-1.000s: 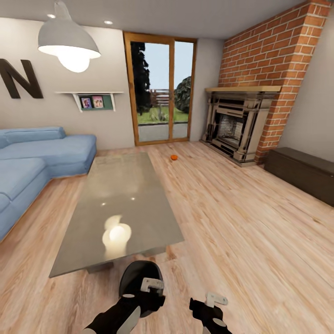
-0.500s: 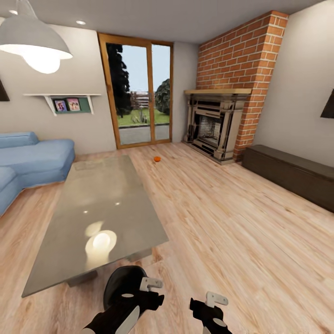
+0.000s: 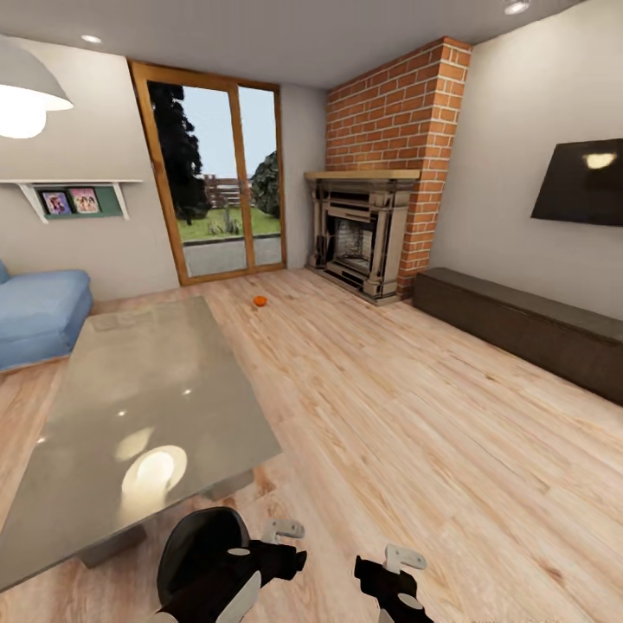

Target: Place each of the two pumpkins and all three candles from the living room inside a cabinet in the living room (use any cabinet), then make sure every cabinet is closed, and position the cauldron so it is next to a table in the living room.

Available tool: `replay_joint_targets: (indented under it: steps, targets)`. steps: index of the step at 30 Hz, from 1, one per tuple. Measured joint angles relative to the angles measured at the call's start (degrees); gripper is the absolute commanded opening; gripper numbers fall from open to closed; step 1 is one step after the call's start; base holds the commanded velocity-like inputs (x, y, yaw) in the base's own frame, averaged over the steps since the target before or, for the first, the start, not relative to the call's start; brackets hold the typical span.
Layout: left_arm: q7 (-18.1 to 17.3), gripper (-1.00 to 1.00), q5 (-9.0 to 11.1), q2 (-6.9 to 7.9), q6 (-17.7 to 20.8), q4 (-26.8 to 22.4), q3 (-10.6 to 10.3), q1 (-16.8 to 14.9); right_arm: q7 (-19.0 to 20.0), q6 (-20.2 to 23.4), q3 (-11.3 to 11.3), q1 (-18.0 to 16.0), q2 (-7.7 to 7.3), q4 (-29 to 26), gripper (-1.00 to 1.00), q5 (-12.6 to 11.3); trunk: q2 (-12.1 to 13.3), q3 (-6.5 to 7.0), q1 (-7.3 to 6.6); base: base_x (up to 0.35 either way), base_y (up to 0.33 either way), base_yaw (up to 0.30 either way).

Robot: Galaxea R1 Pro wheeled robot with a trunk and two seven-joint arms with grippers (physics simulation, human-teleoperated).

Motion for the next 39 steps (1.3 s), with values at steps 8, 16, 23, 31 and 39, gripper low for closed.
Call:
replay_joint_targets:
  steps: [8, 16, 23, 31, 39]
  targets:
    - [0.02, 1.00, -0.03, 0.04, -0.04, 0.02, 0.08, 0.00, 0.01, 0.04, -0.09, -0.01, -0.02, -0.01, 1.00, 0.00, 0.00, 0.36, 0.00, 0.000, -0.081, -0.264]
    - [0.00, 1.00, 0.22, 0.07, -0.07, -0.02, 0.43, 0.00, 0.07, 0.08, -0.14, 0.02, -0.04, 0.00, 1.00, -2.64, 0.00, 0.73, 0.00, 0.000, -0.004, -0.264]
    - [0.00, 1.00, 0.29, 0.08, -0.07, -0.03, 0.50, 0.00, 0.10, 0.04, -0.19, -0.01, -0.03, 0.00, 1.00, -3.48, 0.00, 1.05, 0.00, 0.000, 0.000, -0.264]
    - [0.00, 1.00, 0.29, 0.14, -0.07, -0.03, 0.56, 0.00, 0.02, 0.06, -0.28, 0.01, -0.03, 0.08, 1.00, -3.60, 0.00, 1.42, 0.00, 0.000, 0.000, -0.254]
    - [0.00, 1.00, 0.29, 0.17, -0.06, -0.05, 0.56, 0.01, 0.02, 0.03, -0.18, -0.05, -0.02, -0.02, 1.00, -3.52, 0.00, 1.51, 0.00, 0.000, 0.000, -0.053]
